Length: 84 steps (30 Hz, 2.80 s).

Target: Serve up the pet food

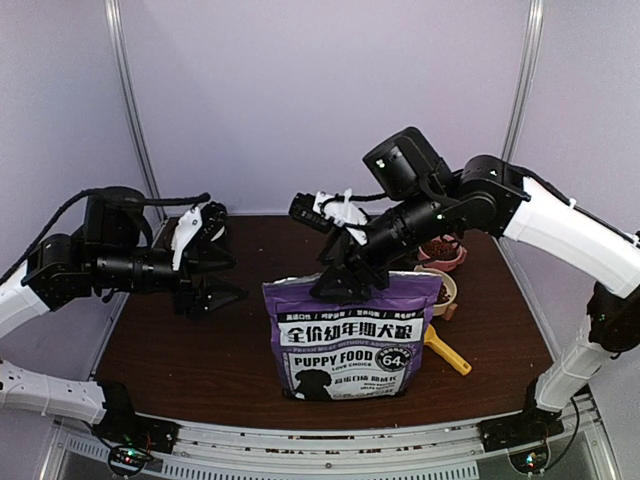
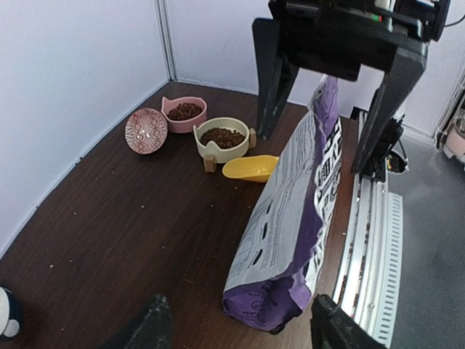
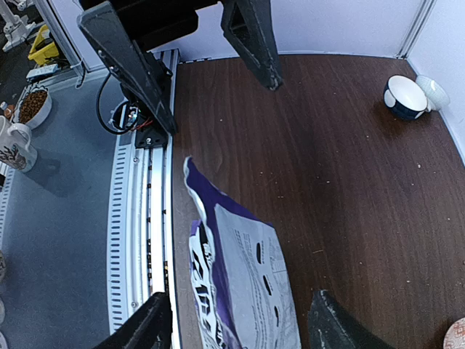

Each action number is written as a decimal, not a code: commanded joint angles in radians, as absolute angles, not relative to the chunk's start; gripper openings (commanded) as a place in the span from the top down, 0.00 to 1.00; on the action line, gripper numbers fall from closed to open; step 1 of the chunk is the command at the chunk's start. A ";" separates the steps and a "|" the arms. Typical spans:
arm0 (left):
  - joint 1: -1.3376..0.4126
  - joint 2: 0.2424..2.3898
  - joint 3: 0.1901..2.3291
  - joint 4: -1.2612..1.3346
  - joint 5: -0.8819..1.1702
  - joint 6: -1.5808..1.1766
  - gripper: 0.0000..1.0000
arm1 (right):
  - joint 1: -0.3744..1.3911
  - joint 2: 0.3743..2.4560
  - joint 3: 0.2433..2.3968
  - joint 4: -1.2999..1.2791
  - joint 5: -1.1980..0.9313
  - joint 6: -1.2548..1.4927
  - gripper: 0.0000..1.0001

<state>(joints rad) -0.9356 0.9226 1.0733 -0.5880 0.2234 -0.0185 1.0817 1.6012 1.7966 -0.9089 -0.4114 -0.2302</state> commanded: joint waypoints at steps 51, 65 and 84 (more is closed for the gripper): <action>-0.973 1.055 1.050 -0.297 0.359 -0.005 1.00 | 1.134 1.545 1.770 -1.073 -0.120 -0.275 1.00; -0.968 1.050 1.061 -0.319 0.325 0.002 1.00 | 1.117 1.449 1.682 -1.076 -0.028 -0.258 1.00; -0.960 1.043 1.074 -0.331 0.308 0.006 1.00 | 1.108 1.381 1.631 -1.077 0.071 -0.241 0.86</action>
<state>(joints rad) -0.9741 1.0721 1.0416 -0.3351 0.3302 -0.0078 1.1236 1.4361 1.6424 -1.0393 -0.0273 -0.2543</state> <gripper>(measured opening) 0.017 0.140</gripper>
